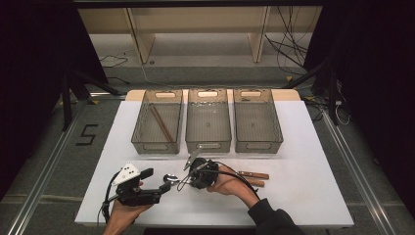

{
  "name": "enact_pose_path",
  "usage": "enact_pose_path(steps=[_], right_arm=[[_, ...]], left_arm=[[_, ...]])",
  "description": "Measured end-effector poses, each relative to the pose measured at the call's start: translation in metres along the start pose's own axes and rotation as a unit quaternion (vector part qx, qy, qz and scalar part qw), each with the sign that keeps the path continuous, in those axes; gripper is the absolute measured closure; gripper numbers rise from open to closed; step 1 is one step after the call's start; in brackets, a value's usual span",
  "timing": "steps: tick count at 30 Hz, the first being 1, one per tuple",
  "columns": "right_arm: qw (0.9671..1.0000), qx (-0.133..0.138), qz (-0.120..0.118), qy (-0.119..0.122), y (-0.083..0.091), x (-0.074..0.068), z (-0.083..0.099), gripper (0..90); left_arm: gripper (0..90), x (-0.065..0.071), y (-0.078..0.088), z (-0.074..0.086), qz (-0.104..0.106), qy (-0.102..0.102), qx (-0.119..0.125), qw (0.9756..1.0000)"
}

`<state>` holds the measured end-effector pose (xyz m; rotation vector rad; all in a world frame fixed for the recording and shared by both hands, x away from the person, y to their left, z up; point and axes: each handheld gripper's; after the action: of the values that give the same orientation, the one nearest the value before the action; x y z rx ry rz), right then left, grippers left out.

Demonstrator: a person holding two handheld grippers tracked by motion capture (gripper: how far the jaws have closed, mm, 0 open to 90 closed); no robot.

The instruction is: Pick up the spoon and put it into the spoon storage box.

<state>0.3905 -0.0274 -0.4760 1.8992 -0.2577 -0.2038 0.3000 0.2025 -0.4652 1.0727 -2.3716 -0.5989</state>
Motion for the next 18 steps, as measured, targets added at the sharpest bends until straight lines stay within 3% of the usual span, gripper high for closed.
enact_pose_path(steps=[7, 18], right_arm=[[1.0000, -0.006, 0.003, 0.006, 0.0008, -0.0031, -0.0009, 84.3], [0.9999, 0.006, -0.010, -0.004, 0.0063, -0.0076, 0.0009, 87.7]], left_arm=[[11.5, -0.0024, 0.0000, 0.0005, -0.001, 0.005, 0.001, 1.0000], [11.5, -0.0040, 0.0011, 0.0007, -0.003, 0.007, 0.001, 1.0000]])
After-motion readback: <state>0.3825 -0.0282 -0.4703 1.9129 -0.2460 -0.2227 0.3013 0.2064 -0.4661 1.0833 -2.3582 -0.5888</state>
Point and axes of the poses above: each handheld gripper's, and its own axes: y roughly backward along the jaws, z roughly out of its underside, x roughly to its right, and after that the axes turned 9 degrees about -x, right-handed
